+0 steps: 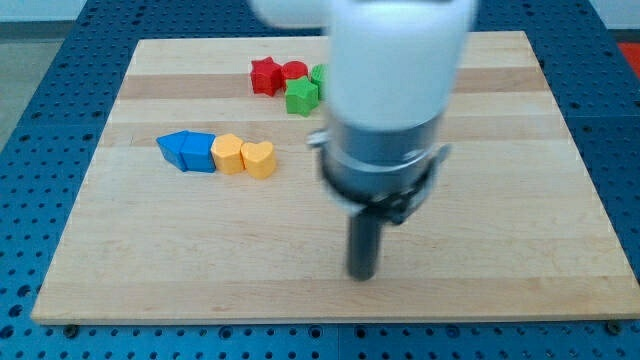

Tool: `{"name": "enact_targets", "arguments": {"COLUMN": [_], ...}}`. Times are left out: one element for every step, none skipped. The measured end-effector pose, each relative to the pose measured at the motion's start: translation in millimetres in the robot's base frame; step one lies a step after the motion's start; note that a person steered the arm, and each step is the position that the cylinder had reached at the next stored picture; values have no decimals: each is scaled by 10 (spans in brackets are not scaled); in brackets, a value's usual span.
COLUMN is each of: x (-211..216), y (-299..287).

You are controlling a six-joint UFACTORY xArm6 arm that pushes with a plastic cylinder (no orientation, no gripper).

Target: Move the blue blocks left center of the board

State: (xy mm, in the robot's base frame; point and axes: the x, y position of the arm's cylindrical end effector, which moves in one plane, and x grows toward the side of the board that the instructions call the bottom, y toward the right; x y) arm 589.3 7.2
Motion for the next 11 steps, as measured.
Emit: {"name": "enact_targets", "arguments": {"x": [175, 17, -388, -729, -998, -1190, -1341, -1431, -1520, -1630, -1686], "y": [-496, -960, -1307, -1572, -1669, -1637, -1580, -1461, -1287, -1163, -1208]}}
